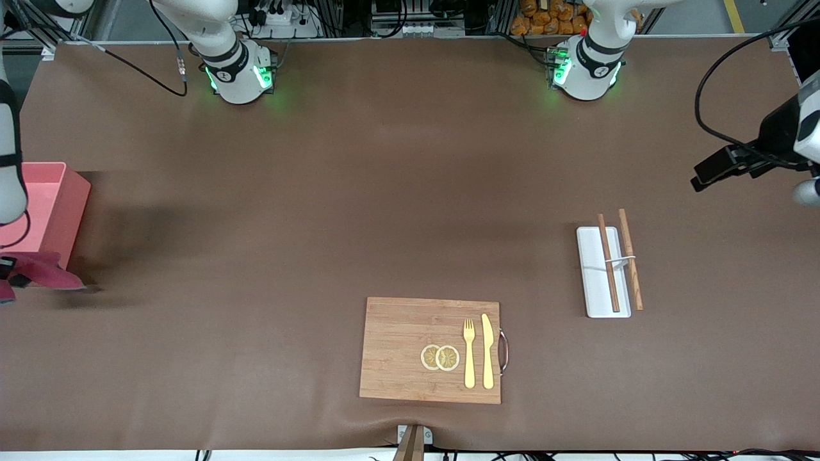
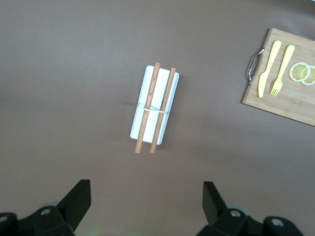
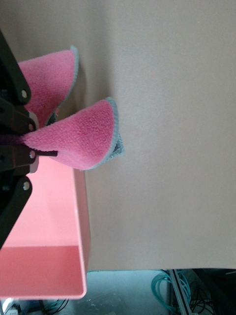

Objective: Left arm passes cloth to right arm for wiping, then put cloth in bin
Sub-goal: 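Sweep the held cloth across the table with the right gripper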

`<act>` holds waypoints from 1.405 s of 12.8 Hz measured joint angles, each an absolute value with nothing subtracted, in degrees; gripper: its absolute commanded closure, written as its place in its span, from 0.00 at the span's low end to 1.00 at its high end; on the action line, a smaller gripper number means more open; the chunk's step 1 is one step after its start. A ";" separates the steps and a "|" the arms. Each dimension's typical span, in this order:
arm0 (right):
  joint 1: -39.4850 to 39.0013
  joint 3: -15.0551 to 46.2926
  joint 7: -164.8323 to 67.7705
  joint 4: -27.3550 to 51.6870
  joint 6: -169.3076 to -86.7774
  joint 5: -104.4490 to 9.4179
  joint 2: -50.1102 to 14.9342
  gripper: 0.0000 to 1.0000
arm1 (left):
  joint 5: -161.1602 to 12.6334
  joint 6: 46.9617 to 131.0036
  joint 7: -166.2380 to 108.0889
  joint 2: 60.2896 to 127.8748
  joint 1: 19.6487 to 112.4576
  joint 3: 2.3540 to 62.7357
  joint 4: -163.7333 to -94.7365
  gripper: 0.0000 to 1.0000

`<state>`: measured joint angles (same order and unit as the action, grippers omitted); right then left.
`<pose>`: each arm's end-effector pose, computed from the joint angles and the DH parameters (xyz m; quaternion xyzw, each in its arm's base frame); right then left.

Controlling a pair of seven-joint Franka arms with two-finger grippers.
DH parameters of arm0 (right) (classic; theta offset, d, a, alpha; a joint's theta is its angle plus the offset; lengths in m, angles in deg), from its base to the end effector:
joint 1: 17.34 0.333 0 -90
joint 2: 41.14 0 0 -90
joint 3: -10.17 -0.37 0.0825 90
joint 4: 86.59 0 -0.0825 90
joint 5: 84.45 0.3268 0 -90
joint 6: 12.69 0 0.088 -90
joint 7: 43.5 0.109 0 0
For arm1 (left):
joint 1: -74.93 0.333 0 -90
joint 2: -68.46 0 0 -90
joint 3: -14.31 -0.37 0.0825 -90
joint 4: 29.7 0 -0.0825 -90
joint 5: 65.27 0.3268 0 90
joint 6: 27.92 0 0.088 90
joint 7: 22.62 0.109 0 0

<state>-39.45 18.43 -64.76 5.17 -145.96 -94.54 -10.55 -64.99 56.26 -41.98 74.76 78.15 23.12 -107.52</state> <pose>0.6003 -0.3327 0.4174 0.9898 -0.0116 0.0408 0.1362 0.5251 -0.0441 0.6990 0.9927 0.1206 -0.0002 0.0061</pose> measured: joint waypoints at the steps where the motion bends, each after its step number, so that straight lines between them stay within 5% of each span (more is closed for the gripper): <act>1: -39.45 18.38 -65.05 5.20 -144.35 -94.63 -11.16 1.00 | -64.99 56.21 -41.72 74.40 78.03 22.99 -107.99 0.00; 9: -34.04 17.23 -57.98 7.04 -142.64 -94.44 -5.97 1.00 | -64.99 56.24 -36.09 71.14 73.40 17.15 -112.57 0.00; 18: -2.09 16.00 -8.17 5.89 -143.22 -89.61 -4.31 1.00 | -64.99 56.24 -36.11 67.77 75.28 19.17 -115.38 0.00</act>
<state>-2.09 16.00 -8.17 5.89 -143.22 -89.61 -4.31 -64.99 56.24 -36.11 67.77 75.28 19.17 -115.38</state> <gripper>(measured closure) 0.969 0.000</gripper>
